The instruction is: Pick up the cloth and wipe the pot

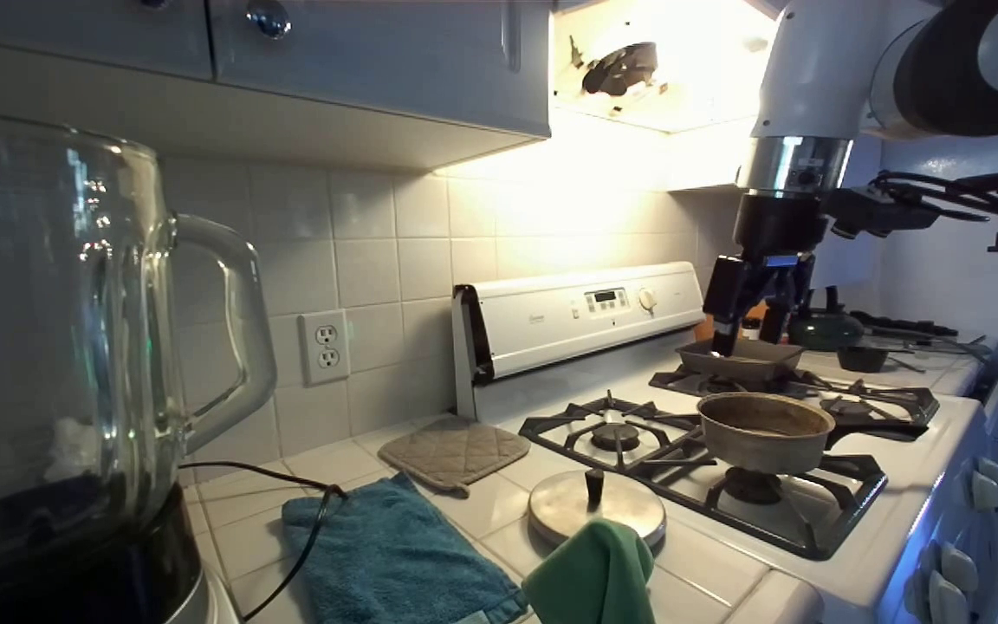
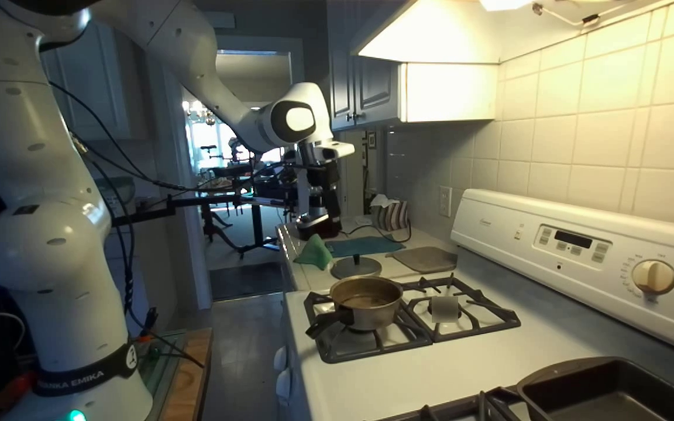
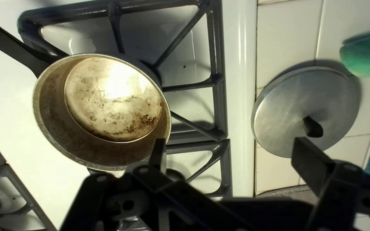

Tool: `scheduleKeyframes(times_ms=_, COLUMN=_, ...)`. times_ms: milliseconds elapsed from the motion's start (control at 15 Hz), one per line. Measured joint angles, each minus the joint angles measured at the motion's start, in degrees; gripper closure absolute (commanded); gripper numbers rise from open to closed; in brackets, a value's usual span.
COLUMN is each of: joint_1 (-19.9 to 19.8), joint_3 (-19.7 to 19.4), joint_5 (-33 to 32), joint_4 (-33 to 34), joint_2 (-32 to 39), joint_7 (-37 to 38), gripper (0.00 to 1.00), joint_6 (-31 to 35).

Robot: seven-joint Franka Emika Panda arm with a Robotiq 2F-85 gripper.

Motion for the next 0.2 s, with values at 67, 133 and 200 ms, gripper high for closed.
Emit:
scheduleKeyframes(times_ms=67, joint_1=-0.25, joint_3=0.27, joint_5=0.01, joint_4=-0.21, joint_2=-0.25, joint_7=0.05, gripper=0.00, joint_6=0.00)
scheduleKeyframes(times_ms=133, joint_1=-0.36, joint_3=0.38, joint_5=0.02, joint_4=-0.21, joint_2=-0.23, joint_7=0.03, gripper=0.00, joint_6=0.00)
scheduleKeyframes(times_ms=200, joint_1=-0.41, joint_3=0.44, joint_5=0.02, joint_4=-0.20, joint_2=-0.19, joint_7=0.03, gripper=0.00, joint_6=0.00)
